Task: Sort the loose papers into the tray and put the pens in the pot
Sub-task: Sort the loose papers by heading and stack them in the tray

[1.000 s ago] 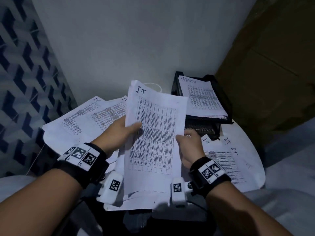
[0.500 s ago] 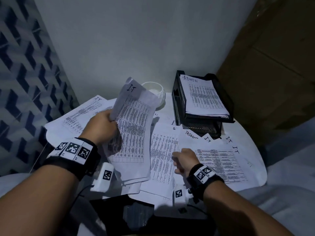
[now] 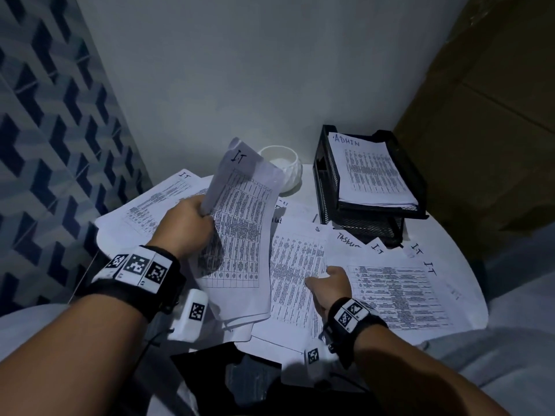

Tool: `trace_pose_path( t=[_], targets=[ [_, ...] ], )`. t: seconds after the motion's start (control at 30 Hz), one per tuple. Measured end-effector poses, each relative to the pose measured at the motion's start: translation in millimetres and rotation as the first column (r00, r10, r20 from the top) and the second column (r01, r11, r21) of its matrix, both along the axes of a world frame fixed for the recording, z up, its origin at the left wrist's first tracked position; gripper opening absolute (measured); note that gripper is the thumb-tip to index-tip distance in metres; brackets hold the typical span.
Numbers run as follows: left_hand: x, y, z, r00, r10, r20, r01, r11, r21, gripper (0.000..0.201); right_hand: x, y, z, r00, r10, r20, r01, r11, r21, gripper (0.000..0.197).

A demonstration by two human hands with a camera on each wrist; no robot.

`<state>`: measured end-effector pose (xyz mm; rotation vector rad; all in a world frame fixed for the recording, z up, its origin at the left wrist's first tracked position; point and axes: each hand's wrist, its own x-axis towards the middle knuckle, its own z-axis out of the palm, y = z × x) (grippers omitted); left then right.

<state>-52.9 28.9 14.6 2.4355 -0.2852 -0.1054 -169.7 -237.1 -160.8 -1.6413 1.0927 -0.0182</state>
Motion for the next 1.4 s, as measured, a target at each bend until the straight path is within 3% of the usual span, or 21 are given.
trace_pose_path(
  t=[0.07,0.17,0.33,0.43,0.6,0.73,0.97,1.07,1.17,1.27,1.4],
  targets=[
    [-2.0,-1.4,-0.7,1.000,-0.013,0.004,0.013,1.000,0.018,0.011,0.4,3.7,4.4,0.999,0.046,0.021,-0.045,0.998,-0.039,0.028],
    [-1.7,0.1,-0.5,1.000,-0.017,0.011,0.016,1.000,0.027,0.016,5.0,0.9,14.8,0.995,0.087,0.057,-0.077,0.984,-0.160,0.042],
    [7.4,8.0,2.8,0.998,0.016,0.063,-0.016,1.000,0.008,0.015,1.6,-15.2,89.9,0.958,0.169,0.231,-0.068,0.918,-0.391,0.014],
    [12.4,6.8,4.8,0.988,0.072,0.134,-0.073,0.997,0.003,0.014,-7.6,-35.4,126.2,0.903,0.223,0.366,-0.057,0.909,-0.412,0.014],
    [18.2,3.6,4.7,0.980,0.124,0.155,-0.126,0.992,0.003,0.011,-21.2,-58.7,154.9,0.838,0.139,0.528,0.017,0.960,-0.280,0.007],
    [17.0,0.1,2.6,0.985,0.115,0.130,-0.114,0.993,-0.017,0.012,-19.4,-64.4,149.9,0.852,0.114,0.510,-0.012,0.980,-0.198,0.010],
    [14.3,-0.3,0.0,0.992,0.087,0.091,-0.083,0.996,-0.041,0.016,-21.9,-53.8,126.6,0.917,0.246,0.314,-0.136,0.933,-0.334,0.025],
    [15.8,-3.0,3.0,0.992,0.091,0.093,-0.086,0.995,-0.053,0.016,-22.2,-56.3,131.0,0.908,0.270,0.320,-0.115,0.896,-0.429,0.019],
    [17.0,-6.6,6.7,0.992,0.096,0.086,-0.090,0.994,-0.066,0.018,-22.1,-57.8,155.5,0.867,0.270,0.419,-0.072,0.900,-0.431,0.017],
    [17.1,-9.2,8.9,0.991,0.115,0.066,-0.106,0.986,-0.127,0.016,-18.5,-62.6,169.6,0.782,0.177,0.598,0.009,0.956,-0.295,0.013],
    [16.9,-11.3,8.4,0.989,0.143,-0.028,-0.145,0.954,-0.264,0.019,-15.8,-69.8,176.3,0.735,0.062,0.675,0.036,0.991,-0.130,0.023]
  ],
)
